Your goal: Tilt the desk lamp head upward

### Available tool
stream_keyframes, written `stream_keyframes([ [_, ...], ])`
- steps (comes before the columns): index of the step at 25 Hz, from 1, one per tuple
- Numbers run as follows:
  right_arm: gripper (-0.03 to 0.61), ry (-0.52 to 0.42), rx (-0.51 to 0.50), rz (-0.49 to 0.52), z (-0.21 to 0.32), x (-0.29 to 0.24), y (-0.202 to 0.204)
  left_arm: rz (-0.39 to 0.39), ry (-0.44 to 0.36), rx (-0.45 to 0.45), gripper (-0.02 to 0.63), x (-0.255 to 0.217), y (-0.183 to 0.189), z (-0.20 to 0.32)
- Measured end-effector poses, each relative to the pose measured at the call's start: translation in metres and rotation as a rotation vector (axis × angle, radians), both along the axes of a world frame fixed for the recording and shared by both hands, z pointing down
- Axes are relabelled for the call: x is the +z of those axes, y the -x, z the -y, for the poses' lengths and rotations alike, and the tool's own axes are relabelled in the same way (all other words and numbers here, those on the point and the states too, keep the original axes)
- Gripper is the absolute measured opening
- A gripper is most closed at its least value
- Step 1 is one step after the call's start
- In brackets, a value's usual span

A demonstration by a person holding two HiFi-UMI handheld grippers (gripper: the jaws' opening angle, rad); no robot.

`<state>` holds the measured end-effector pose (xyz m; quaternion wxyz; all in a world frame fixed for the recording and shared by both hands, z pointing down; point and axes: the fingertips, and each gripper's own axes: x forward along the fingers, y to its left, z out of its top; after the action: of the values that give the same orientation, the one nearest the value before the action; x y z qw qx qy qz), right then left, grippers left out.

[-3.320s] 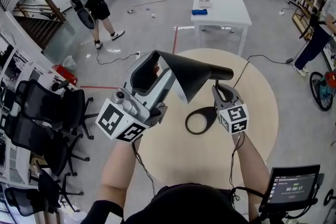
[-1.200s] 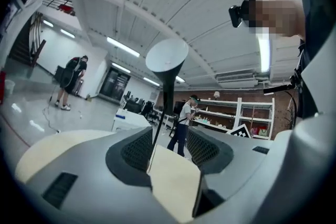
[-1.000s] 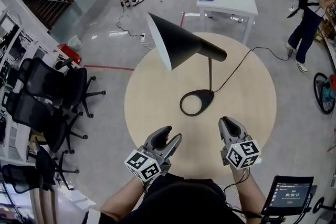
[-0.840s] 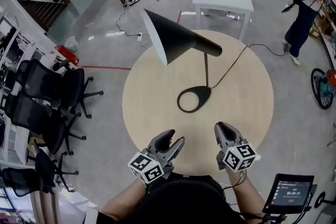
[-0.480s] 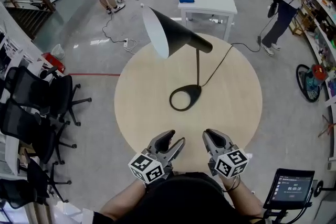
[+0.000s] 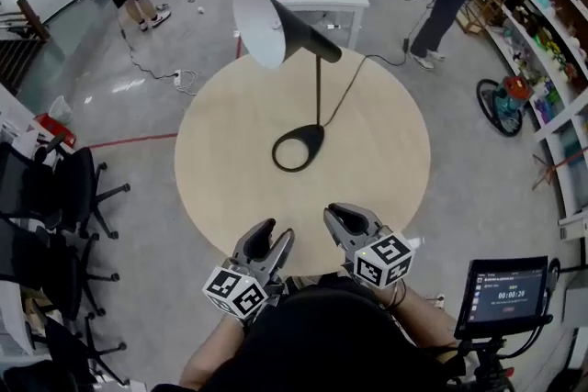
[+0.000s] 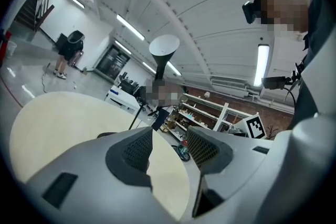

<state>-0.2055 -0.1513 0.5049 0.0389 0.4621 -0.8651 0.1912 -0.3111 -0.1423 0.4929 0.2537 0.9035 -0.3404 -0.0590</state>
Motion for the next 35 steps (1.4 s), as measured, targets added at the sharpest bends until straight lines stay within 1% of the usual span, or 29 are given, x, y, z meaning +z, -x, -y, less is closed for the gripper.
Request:
stream_keyframes([
  [2, 0.044, 0.0, 0.017, -0.016, 0.002, -0.003, 0.005, -0.009, 0.003, 0.024, 0.215, 0.0, 0.003, -0.002],
  [5, 0.044, 0.018, 0.063, -0.004, -0.012, -0.006, 0.001, 0.002, 0.011, 0.07, 0.215, 0.003, -0.001, -0.018],
  [8, 0.044, 0.026, 0.081, 0.002, -0.029, -0.006, 0.001, 0.001, 0.021, 0.062, 0.215, 0.004, 0.007, -0.034],
  [11, 0.044, 0.031, 0.103, 0.002, -0.04, -0.007, 0.0, -0.005, 0.046, 0.066, 0.215, 0.009, 0.012, -0.045],
  [13, 0.044, 0.034, 0.104, 0.004, -0.048, -0.01, -0.006, -0.002, 0.06, 0.069, 0.215, 0.009, 0.007, -0.055],
  [16, 0.044, 0.041, 0.104, 0.014, -0.061, -0.013, -0.026, 0.013, 0.064, 0.069, 0.215, 0.004, -0.012, -0.067],
  [18, 0.044, 0.046, 0.101, 0.021, -0.061, -0.012, -0.038, 0.016, 0.055, 0.054, 0.215, 0.0, -0.021, -0.063],
  [20, 0.044, 0.045, 0.078, 0.029, -0.05, -0.012, -0.04, 0.015, 0.046, 0.016, 0.215, -0.005, -0.021, -0.051],
  [22, 0.044, 0.036, 0.054, 0.031, -0.035, -0.012, -0.042, 0.017, 0.047, -0.003, 0.215, -0.005, -0.027, -0.038],
  [26, 0.044, 0.03, 0.028, 0.024, -0.027, -0.007, -0.049, 0.023, 0.058, 0.016, 0.215, 0.008, -0.046, -0.032],
  [29, 0.044, 0.037, 0.024, 0.027, -0.029, -0.001, -0.052, 0.043, 0.044, 0.012, 0.215, 0.007, -0.046, -0.032],
  [35, 0.044, 0.041, 0.016, 0.035, -0.032, 0.002, -0.057, 0.052, 0.049, -0.006, 0.215, 0.007, -0.05, -0.034],
])
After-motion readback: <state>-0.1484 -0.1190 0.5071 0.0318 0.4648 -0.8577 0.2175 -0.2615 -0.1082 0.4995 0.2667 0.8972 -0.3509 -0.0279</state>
